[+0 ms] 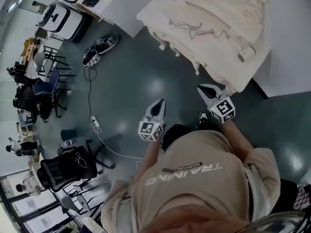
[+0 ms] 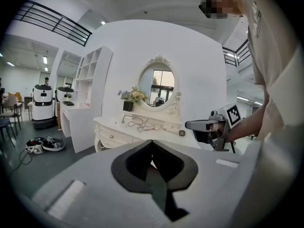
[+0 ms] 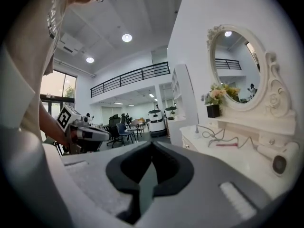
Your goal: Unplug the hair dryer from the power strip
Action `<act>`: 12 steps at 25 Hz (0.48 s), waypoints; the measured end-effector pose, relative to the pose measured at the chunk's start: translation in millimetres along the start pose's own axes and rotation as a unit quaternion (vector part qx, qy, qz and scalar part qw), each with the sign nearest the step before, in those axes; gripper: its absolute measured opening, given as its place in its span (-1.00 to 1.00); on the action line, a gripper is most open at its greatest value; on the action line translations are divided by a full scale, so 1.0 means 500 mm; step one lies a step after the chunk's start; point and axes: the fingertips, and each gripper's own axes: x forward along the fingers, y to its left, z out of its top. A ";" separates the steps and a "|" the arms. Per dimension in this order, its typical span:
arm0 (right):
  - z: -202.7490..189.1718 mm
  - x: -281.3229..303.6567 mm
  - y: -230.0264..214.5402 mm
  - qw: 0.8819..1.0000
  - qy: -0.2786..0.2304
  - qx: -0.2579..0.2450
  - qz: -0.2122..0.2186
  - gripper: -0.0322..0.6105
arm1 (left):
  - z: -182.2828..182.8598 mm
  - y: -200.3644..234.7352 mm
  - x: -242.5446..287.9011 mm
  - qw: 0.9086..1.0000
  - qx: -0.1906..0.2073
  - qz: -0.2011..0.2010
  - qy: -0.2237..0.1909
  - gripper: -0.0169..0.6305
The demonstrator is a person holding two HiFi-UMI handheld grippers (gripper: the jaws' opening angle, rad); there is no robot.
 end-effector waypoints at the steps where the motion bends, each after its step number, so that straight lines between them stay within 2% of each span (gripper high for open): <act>1: -0.001 0.010 -0.011 1.000 0.001 0.012 -0.002 -0.89 | -0.006 0.006 0.011 1.000 -0.003 -0.004 0.007 -0.93; 3: -0.002 0.034 -0.036 0.999 0.004 0.030 -0.011 -0.89 | -0.018 0.023 0.032 1.000 -0.015 -0.010 0.015 -0.93; 6: 0.012 0.099 -0.054 1.000 0.005 0.022 -0.017 -0.89 | -0.029 0.071 0.061 0.999 -0.024 -0.019 0.015 -0.93; 10: 0.054 0.216 -0.056 1.000 0.009 -0.003 -0.023 -0.89 | -0.011 0.178 0.100 0.999 -0.012 -0.039 0.000 -0.93; 12: 0.078 0.275 -0.049 1.000 0.014 -0.008 -0.027 -0.89 | 0.000 0.234 0.115 0.999 0.009 -0.046 0.004 -0.93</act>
